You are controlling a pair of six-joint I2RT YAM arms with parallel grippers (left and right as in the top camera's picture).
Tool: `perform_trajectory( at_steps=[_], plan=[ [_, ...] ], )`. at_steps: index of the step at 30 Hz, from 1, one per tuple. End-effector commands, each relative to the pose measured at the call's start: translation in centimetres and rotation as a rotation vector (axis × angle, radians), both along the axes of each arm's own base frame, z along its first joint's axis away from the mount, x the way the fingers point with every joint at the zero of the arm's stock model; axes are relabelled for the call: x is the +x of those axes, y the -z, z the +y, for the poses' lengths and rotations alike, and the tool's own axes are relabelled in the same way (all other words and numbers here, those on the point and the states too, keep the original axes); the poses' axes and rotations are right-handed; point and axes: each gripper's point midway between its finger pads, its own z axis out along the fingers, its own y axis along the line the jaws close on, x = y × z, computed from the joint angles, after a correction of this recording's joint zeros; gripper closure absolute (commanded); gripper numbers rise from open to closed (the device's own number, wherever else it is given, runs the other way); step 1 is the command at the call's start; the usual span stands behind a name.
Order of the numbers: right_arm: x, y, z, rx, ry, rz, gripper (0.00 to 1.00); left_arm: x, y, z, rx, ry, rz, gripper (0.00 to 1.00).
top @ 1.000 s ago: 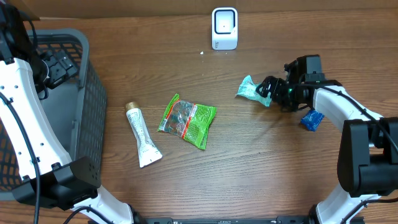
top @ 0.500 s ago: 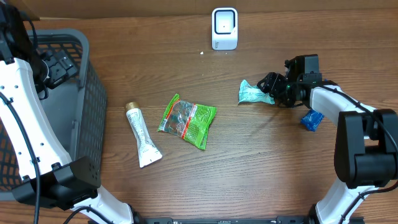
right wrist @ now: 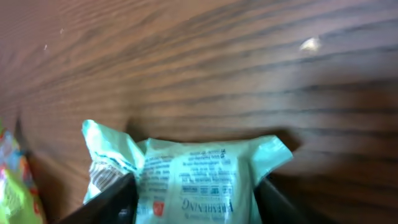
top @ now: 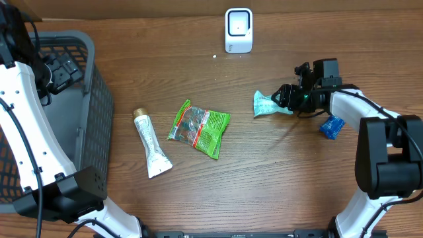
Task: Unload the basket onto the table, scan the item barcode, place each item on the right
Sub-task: 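Lift the light-green pack with the right gripper toward the scanner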
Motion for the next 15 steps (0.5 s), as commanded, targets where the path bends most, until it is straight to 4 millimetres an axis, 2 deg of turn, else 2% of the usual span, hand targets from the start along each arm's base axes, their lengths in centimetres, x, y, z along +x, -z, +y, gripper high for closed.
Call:
perform_trajectory(
  at_steps=[1, 4, 7, 9, 12, 15],
  plan=[
    [-2.3, 3.2, -0.5, -0.040, -0.010, 0.106, 0.60, 0.0, 0.0, -0.2, 0.002, 0.023, 0.003, 0.00],
    [-3.0, 3.3, -0.3, -0.025, -0.016, 0.138, 0.82, 0.0, 0.0, -0.2, 0.002, 0.023, 0.003, 0.00],
    [-3.0, 2.0, 0.3, 0.080, -0.024, 0.154, 0.95, 0.0, 0.0, -0.2, 0.002, 0.023, 0.003, 0.00],
    [-2.7, 1.2, 0.1, 0.120, -0.018, 0.157, 0.96, 0.0, 0.0, -0.2, 0.002, 0.023, 0.003, 0.00],
    [-1.6, -1.3, -0.5, 0.210, -0.001, 0.153, 0.96, 0.0, 0.0, -0.2, 0.002, 0.023, 0.004, 0.00],
    [-0.9, -5.1, -1.0, 0.264, 0.004, 0.132, 0.96, 0.0, 0.0, -0.2, 0.002, 0.023, 0.003, 0.00]
  ],
)
